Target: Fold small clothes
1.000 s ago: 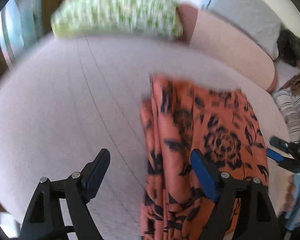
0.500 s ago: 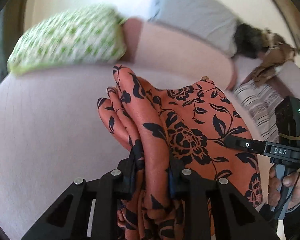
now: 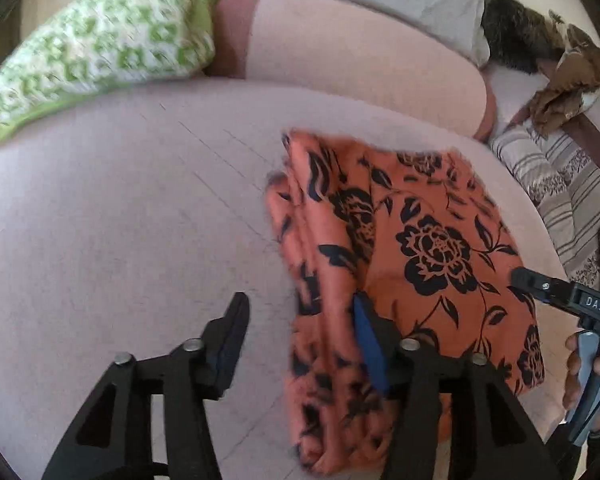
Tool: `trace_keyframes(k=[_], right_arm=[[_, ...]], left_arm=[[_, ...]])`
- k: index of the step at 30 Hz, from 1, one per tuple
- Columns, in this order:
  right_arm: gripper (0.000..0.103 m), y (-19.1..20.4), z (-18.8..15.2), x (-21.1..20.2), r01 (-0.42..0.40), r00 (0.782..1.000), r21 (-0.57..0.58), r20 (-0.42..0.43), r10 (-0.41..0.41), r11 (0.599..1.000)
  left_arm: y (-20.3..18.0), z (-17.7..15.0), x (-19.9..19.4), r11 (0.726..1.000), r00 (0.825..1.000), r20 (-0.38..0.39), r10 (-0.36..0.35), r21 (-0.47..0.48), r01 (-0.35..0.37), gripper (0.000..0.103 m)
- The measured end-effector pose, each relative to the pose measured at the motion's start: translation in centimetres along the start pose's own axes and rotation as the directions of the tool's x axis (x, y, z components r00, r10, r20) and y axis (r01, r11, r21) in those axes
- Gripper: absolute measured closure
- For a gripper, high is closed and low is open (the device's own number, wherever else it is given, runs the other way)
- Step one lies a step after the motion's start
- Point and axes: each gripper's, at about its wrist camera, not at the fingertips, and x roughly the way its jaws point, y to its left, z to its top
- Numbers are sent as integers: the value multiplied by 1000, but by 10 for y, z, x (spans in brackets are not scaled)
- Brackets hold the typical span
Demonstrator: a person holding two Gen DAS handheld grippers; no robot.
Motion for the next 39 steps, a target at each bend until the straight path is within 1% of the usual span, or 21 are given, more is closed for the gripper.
trace_keyframes(k=[1, 2, 4, 6, 7, 8, 9, 10, 11, 12, 13, 16, 19, 20, 22, 25, 28, 30, 31, 34, 39], right_arm=[[30, 4, 1, -8, 16, 999, -17, 28, -16, 1000], [30, 9, 3, -18, 12, 998, -36, 62, -10, 999], [29, 24, 8, -35, -43, 992, -62, 113, 50, 997], [25, 39, 11, -38, -120, 986, -81, 106, 128, 989], [24, 43, 12, -33, -162, 982, -77, 88, 169, 984], [22, 49, 12, -19, -195, 978, -57, 62, 198, 979], [21, 49, 11, -6, -219, 975, -29, 29, 220, 975], [20, 42, 9, 15, -237, 971, 21, -28, 237, 971], [20, 34, 4, 30, -239, 968, 67, -61, 243, 969], [20, 27, 1, 36, -248, 967, 107, -41, 253, 963], [20, 31, 1, 29, -251, 967, 102, -20, 255, 963], [20, 52, 7, 4, -248, 968, 10, 35, 247, 969], [20, 59, 3, -24, -186, 976, -30, 107, 188, 982], [19, 57, 3, -31, -150, 981, -29, 124, 152, 988], [17, 61, -10, -43, -31, 993, -25, 114, 33, 999], [17, 70, -37, -52, 74, 995, -33, 71, -72, 997], [17, 80, -68, -59, 162, 987, -85, -8, -163, 983], [17, 87, -85, -66, 197, 979, -125, -26, -202, 972], [17, 81, -95, -76, 212, 976, -137, -20, -217, 968], [17, 88, -104, -99, 259, 966, -162, 17, -260, 952], [12, 105, -100, -139, 314, 948, -204, 120, -294, 927]], left_arm=[[0, 1, -14, 1000, 999, 33, -4, 9, 4, 48], [-1, 0, -24, 1000, 998, 57, -9, 17, 8, 46], [-10, 3, -43, 998, 994, 105, -30, 50, 25, 44], [-20, 6, -45, 997, 990, 130, -49, 71, 40, 38], [-23, 6, -39, 996, 991, 120, -57, 77, 48, 36], [-25, 5, -26, 996, 995, 90, -38, 83, 31, 36], [-26, 0, -11, 996, 999, 49, 4, 85, -8, 36], [-23, -5, 10, 995, 998, -16, 64, 81, -63, 36], [-16, -8, 26, 997, 996, -68, 64, 56, -60, 32], [-11, -8, 27, 999, 997, -69, 39, 14, -38, 31], [-10, -6, 20, 999, 997, -52, 48, -1, -48, 31], [-18, 1, -6, 996, 997, 30, 76, 49, -77, 31], [-24, 3, -32, 993, 992, 71, 103, 52, -107, 29], [-24, 1, -38, 992, 990, 75, 118, 45, -121, 23], [-24, -6, -54, 986, 984, 79, 163, 27, -165, 21], [-32, -19, -68, 984, 982, 62, 176, 30, -178, 21], [-44, -33, -83, 981, 981, 47, 186, 50, -188, 21], [-53, -41, -94, 980, 980, 57, 189, 57, -192, 21], [-56, -45, -101, 979, 980, 64, 188, 62, -192, 21], [-63, -50, -119, 979, 979, 74, 189, 60, -193, 21], [-71, -51, -143, 979, 975, 112, 190, 48, -196, 20]])
